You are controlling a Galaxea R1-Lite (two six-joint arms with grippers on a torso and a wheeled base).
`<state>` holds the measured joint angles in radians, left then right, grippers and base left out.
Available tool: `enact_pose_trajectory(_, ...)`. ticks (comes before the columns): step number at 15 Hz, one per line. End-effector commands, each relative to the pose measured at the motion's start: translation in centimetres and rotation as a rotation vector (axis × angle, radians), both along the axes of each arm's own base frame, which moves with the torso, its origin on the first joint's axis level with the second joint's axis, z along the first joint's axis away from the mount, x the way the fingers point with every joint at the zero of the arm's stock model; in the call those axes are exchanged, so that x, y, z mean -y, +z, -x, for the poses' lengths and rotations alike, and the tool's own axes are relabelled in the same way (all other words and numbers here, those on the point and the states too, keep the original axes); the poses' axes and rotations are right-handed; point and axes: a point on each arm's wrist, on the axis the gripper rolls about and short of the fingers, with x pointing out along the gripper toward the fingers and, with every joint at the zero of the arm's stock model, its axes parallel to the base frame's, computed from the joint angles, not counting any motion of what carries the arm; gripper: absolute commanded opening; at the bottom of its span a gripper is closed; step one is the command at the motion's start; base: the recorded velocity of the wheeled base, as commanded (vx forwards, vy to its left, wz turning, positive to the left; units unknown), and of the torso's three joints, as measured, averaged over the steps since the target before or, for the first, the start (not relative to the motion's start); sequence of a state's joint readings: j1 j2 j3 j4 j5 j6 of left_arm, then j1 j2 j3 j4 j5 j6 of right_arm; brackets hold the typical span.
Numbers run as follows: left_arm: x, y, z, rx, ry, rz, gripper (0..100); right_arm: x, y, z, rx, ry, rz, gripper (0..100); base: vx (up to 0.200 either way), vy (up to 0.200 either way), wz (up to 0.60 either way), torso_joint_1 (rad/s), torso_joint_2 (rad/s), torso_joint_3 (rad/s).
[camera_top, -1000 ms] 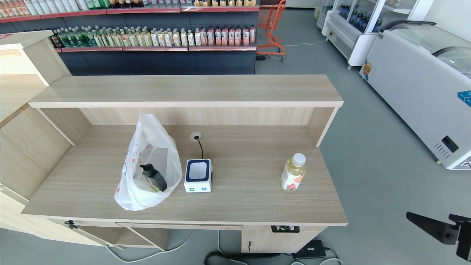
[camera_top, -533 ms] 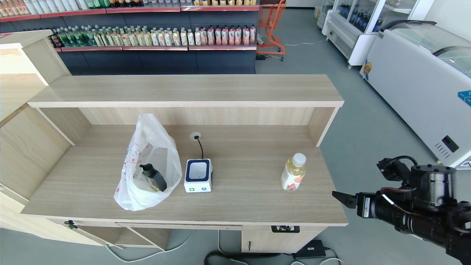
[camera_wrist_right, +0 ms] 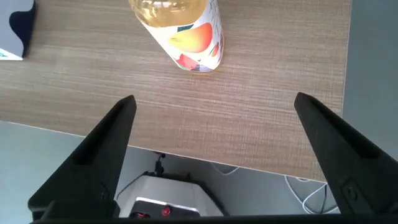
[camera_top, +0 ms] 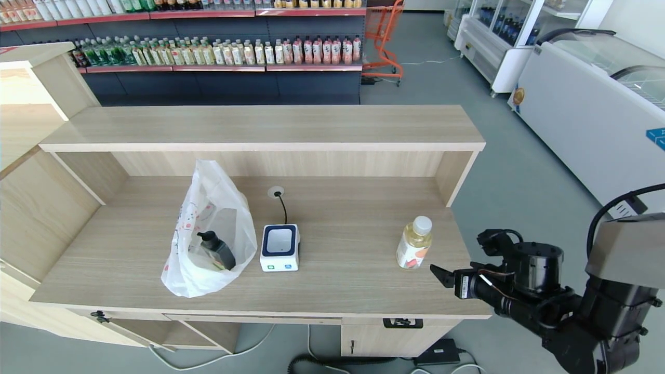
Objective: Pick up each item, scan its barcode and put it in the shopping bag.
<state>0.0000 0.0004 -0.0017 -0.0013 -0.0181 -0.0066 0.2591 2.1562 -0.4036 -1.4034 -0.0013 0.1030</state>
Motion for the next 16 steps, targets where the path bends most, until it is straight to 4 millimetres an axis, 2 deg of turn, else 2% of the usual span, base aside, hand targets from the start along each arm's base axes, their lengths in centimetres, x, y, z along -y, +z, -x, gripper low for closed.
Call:
enact_pose_trajectory(1, 0.0, 0.0, 0.0, 0.000, 0.000, 0.001, 100, -0.3, -1.1, -1.5, 0.004, -0.014, 0.006, 100, 0.000, 0.000, 0.00, 0.000, 0.00, 0.000)
enact_pose_trajectory(7, 0.0, 0.0, 0.0, 0.001, 0.000, 0.000, 100, -1.8, -1.4, -3.7, 0.061, 0.015, -0.001, 100, 0.000, 0.000, 0.00, 0.000, 0.00, 0.000)
enact_pose_trajectory(11, 0.0, 0.0, 0.0, 0.001, 0.000, 0.000, 100, -3.5, -1.9, -5.7, 0.117, 0.052, 0.016, 100, 0.000, 0.000, 0.00, 0.000, 0.00, 0.000)
enact_pose_trajectory(16, 0.0, 0.0, 0.0, 0.000, 0.000, 0.001, 100, -4.5, -2.9, -7.4, 0.151, 0.073, 0.038, 100, 0.000, 0.000, 0.00, 0.000, 0.00, 0.000)
